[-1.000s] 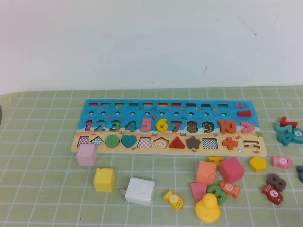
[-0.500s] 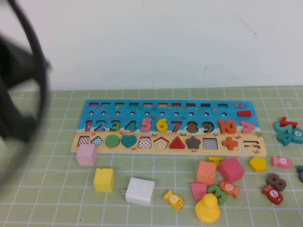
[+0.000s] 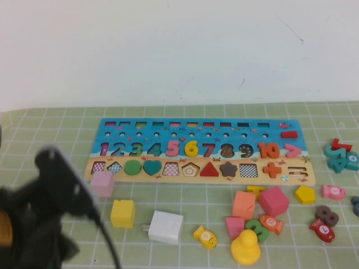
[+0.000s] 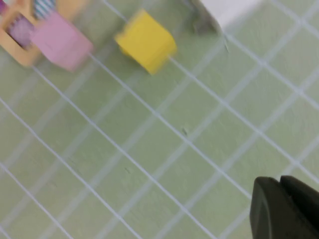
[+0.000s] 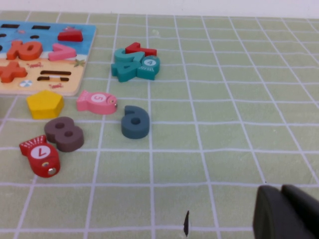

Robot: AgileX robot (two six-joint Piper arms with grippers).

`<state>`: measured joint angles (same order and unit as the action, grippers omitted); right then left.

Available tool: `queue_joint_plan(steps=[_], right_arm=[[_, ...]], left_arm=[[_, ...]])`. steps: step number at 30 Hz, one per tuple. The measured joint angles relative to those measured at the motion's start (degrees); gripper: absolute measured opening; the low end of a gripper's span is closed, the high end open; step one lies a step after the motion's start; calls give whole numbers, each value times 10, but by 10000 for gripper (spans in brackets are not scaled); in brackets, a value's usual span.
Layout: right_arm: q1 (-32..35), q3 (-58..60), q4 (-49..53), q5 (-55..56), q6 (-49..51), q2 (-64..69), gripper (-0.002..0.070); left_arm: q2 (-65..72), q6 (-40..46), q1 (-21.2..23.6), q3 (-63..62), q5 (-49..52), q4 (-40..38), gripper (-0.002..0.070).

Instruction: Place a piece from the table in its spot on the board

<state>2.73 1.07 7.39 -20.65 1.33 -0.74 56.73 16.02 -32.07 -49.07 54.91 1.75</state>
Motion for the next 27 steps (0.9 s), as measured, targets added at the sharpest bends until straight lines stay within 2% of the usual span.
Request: queue_joint_plan(steps=[5,7,12,13,18,24,27], right_arm=[[0,0,-1,0,0,0,10],[0,0,-1,0,0,0,10],[0,0,-1,0,0,0,10],[0,0,-1,0,0,0,10],[0,0,-1,0,0,0,10],[0,0,-1,0,0,0,10],[0,0,-1,0,0,0,10]], left_arm=[[-92,0,3,70,-38,2,-1],[-145,0,20,90,-70,2,-1],[-297,-7,103,163,-198,-23,-1],[-355,-23,148,202,-264,-43,-1],[-474,-43,226,309,-375,-96,-1],[-566,-48,260,476,-437,-134,-1],[-572,-53,264,502,-394,-150,-1]])
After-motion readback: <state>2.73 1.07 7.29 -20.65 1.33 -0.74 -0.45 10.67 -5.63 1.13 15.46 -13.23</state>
